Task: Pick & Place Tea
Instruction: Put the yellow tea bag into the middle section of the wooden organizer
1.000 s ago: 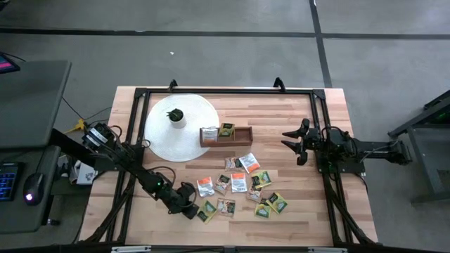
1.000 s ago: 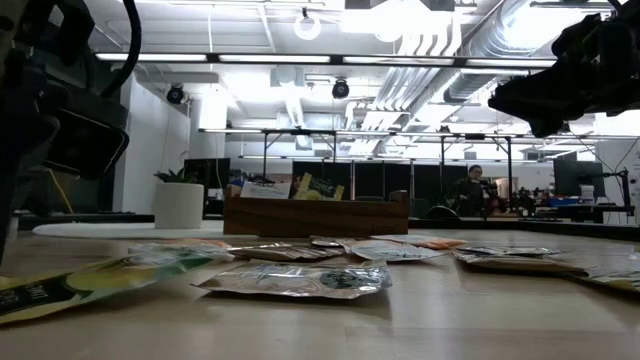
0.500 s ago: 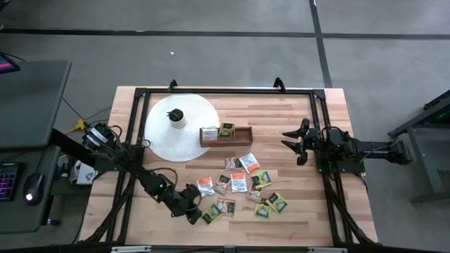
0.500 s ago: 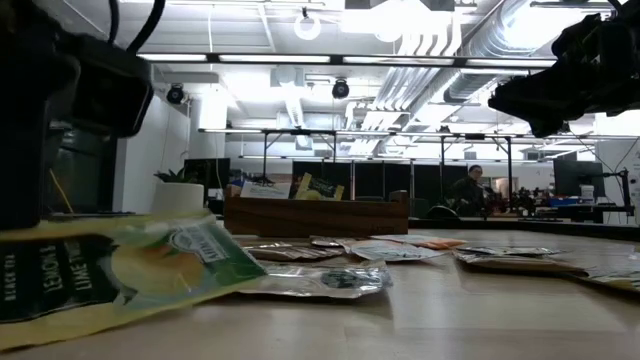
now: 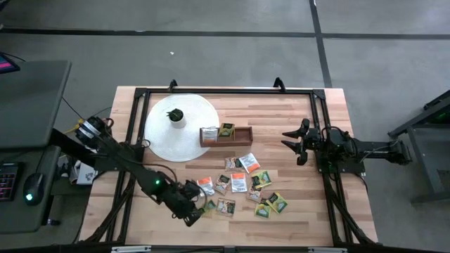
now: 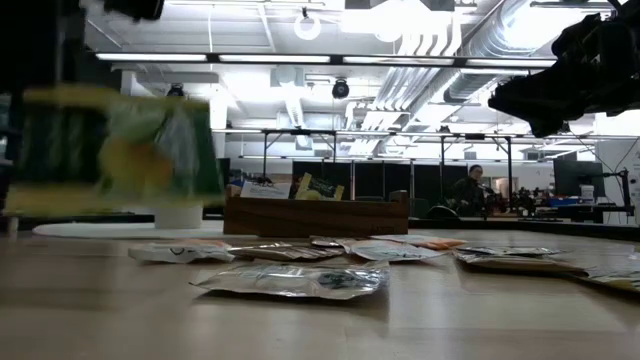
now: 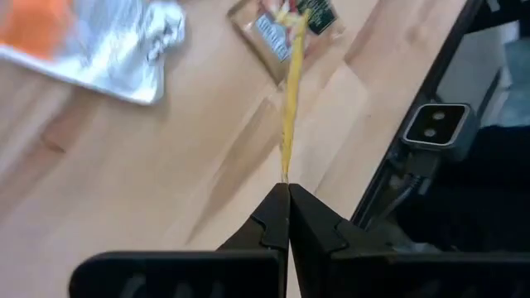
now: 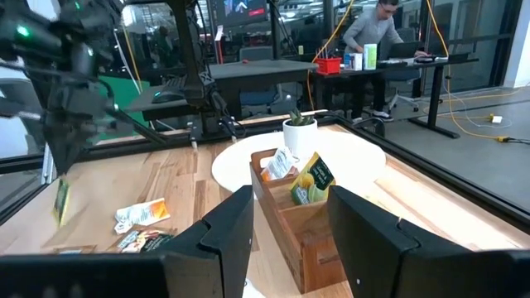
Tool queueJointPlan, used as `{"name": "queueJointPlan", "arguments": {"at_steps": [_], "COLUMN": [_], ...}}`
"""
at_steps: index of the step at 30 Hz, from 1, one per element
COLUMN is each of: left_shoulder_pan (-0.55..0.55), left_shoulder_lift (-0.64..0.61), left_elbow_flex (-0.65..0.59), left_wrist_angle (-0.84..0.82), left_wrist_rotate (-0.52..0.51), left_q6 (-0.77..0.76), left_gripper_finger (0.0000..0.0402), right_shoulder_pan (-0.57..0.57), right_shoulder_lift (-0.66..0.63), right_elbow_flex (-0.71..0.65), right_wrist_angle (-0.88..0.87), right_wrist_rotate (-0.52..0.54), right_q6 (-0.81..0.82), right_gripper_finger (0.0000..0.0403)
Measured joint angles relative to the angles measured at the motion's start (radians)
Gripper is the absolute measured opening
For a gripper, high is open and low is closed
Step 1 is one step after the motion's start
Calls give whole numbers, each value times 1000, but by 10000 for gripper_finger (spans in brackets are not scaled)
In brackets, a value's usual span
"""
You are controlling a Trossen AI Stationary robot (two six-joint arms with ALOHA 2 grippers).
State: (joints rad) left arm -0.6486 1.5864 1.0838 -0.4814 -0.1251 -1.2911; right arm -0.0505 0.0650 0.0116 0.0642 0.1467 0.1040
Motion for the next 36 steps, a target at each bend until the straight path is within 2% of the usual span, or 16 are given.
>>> {"name": "queueJointPlan", "arguments": {"at_steps": [4, 9, 13, 22, 29, 32, 36], "left_shoulder_pan": [35, 106, 163, 304, 408, 453, 512], "left_shoulder_lift": [-2, -1, 0, 0, 1, 1, 1], "left_elbow_flex": [122, 226, 274, 311, 312, 312, 314], "left_wrist_angle": [-168, -291, -371, -420, -439, -445, -457], "left_wrist_rotate": [8, 10, 14, 112, 207, 250, 285], "left_q6": [112, 253, 352, 585, 739, 804, 877], "left_gripper_finger": [0, 0, 0, 0, 0, 0, 0], "right_shoulder_pan": [0, 0, 0, 0, 0, 0, 0], "right_shoulder_lift": [0, 0, 0, 0, 0, 13, 74], "right_elbow_flex": [0, 0, 0, 0, 0, 41, 179], "right_wrist_angle": [0, 17, 45, 195, 211, 158, 10], "right_wrist_rotate": [0, 0, -1, -58, -203, -207, -207], "right_q6": [0, 5, 107, 268, 279, 259, 142], "right_gripper_finger": [153, 153, 153, 153, 153, 153, 153]}}
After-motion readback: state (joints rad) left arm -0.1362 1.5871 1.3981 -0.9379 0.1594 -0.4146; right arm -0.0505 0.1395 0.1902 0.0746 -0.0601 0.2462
